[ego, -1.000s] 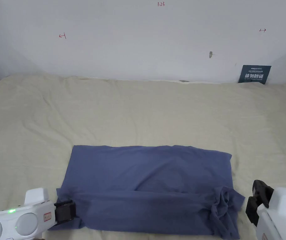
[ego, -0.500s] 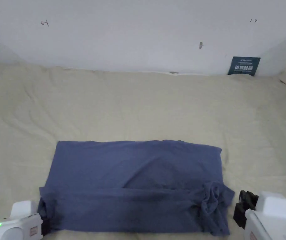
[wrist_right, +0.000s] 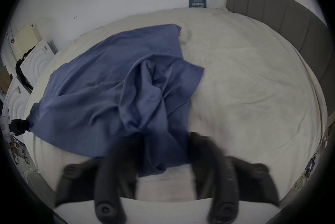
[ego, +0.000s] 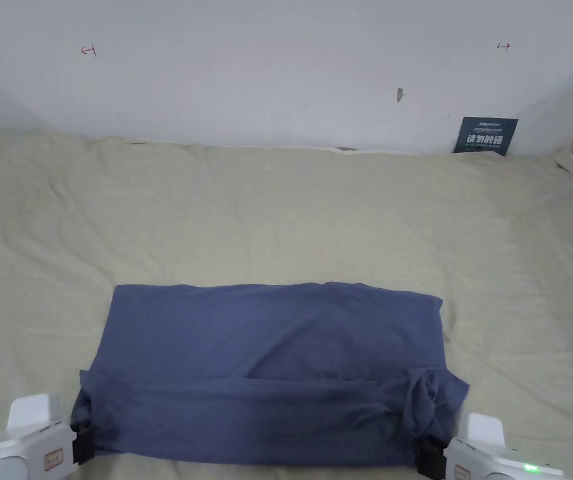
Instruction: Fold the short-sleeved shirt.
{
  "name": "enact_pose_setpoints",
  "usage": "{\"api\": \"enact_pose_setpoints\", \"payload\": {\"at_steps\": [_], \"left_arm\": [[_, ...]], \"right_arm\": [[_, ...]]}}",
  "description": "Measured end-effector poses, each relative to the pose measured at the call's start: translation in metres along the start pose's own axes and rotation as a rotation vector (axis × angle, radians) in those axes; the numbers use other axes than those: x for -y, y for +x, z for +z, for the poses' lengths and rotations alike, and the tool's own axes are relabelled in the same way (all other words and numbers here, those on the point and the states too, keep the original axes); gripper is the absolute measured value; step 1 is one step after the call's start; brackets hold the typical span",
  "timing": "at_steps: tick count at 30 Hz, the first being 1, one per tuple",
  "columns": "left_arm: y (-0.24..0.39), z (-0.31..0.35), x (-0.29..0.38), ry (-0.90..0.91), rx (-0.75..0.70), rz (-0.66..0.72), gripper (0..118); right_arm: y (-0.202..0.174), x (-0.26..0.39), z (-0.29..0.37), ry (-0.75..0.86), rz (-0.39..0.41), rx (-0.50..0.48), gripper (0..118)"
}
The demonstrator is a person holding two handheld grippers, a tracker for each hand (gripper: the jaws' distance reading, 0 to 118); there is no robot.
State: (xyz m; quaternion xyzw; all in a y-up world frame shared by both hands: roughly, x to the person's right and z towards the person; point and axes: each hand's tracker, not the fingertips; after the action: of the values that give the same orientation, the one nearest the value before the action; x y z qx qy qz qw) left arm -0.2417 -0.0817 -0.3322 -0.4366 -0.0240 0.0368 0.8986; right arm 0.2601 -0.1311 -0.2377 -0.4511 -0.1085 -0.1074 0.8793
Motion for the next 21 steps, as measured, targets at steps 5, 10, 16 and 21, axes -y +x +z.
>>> {"api": "enact_pose_setpoints", "payload": {"at_steps": [5,10,16,21], "left_arm": [[-0.006,0.001,0.006,-0.002,0.01,0.028,9],[-0.022,0.014,0.009,0.015,0.041,0.099,9],[-0.037,0.043,0.033,0.015,0.051,0.125,9],[-0.044,0.043,0.065,-0.065,0.043,0.115,9]], "right_arm": [[-0.004,0.003,0.027,0.048,-0.038,-0.026,15],[0.01,0.001,0.055,0.11,-0.026,-0.036,14],[0.031,0.027,0.087,0.129,-0.103,-0.042,9],[0.033,0.067,0.088,0.048,-0.16,-0.044,9]]}}
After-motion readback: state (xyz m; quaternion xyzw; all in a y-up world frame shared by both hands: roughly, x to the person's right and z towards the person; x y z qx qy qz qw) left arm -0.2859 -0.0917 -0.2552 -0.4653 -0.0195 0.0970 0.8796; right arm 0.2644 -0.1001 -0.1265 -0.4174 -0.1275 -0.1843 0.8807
